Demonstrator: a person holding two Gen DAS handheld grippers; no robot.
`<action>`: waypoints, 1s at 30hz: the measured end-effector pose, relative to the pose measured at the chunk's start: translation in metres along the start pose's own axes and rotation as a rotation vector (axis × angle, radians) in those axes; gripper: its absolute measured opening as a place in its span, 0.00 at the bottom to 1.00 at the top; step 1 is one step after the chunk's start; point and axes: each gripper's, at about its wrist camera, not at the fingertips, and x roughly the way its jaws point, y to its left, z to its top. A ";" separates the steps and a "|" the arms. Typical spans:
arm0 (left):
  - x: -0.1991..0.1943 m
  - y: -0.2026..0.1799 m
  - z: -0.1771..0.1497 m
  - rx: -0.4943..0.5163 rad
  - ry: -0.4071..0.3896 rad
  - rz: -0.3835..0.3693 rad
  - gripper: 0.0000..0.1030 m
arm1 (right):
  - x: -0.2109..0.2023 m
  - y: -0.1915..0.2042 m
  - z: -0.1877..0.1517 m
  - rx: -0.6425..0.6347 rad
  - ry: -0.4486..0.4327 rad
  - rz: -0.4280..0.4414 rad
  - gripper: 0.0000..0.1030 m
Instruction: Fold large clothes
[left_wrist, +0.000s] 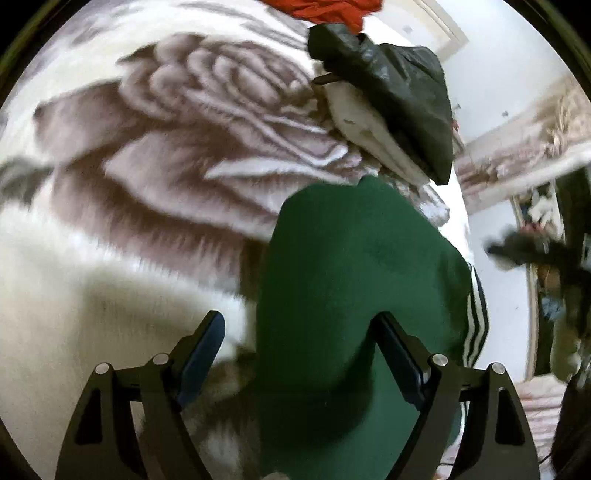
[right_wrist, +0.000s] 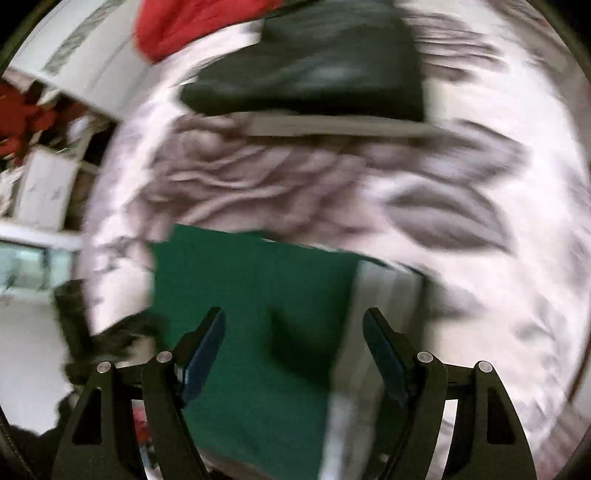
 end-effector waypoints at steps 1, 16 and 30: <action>0.000 -0.003 0.003 0.019 0.000 0.004 0.81 | 0.015 0.026 0.018 -0.065 0.015 0.013 0.76; -0.004 0.032 -0.021 -0.096 -0.009 -0.041 0.81 | 0.182 0.112 0.070 -0.005 0.507 0.213 0.39; -0.011 0.040 -0.035 -0.142 -0.011 -0.017 0.81 | 0.181 0.166 0.070 -0.429 0.504 -0.010 0.46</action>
